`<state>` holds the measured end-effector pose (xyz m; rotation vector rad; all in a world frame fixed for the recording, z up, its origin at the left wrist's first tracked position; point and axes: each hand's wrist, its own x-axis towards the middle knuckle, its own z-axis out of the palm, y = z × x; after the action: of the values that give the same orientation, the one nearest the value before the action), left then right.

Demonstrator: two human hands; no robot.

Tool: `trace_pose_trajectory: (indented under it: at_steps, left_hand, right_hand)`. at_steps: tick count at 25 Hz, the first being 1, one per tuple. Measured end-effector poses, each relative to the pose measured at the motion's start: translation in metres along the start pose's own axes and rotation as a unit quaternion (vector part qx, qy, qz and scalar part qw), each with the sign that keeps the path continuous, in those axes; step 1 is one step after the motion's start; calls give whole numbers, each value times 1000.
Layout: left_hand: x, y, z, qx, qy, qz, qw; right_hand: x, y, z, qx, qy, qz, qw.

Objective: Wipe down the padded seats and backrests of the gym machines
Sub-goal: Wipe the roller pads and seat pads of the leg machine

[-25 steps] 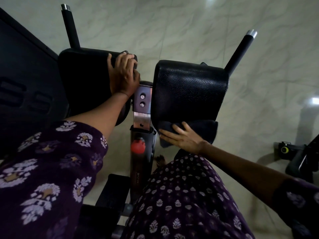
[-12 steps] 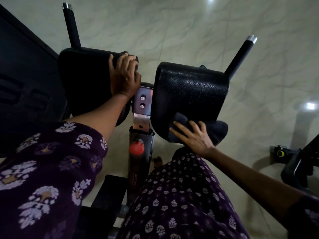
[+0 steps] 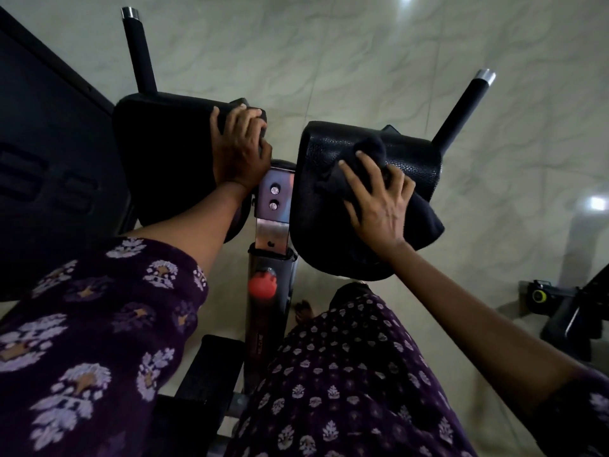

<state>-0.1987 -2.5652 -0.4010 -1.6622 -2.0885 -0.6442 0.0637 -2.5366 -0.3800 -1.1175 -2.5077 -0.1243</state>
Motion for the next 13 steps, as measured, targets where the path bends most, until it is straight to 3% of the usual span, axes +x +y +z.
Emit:
trace_pose_trajectory:
  at_steps: [2,3,6,10,13]
  left_hand:
    - [3,0,-1,-2,-9,2,1000]
    - [4,1,-1,-2,-12,3,1000]
    - [1,0,-1,-2,-11,5,1000]
    - [0,-2,0,-12,-1,4,1000]
    - [0,-3,0,-10,0,5,1000]
  right_hand:
    - [14,-23,6,-10,-4,0,1000]
    - [19,-36,11,-16,-13,-40,999]
    - [1,-48,28,-46,-27,-218,975]
    - [-55,-16,37,-68,-54,-417,905]
    - [-38,13,21,-59,-35,-402,913]
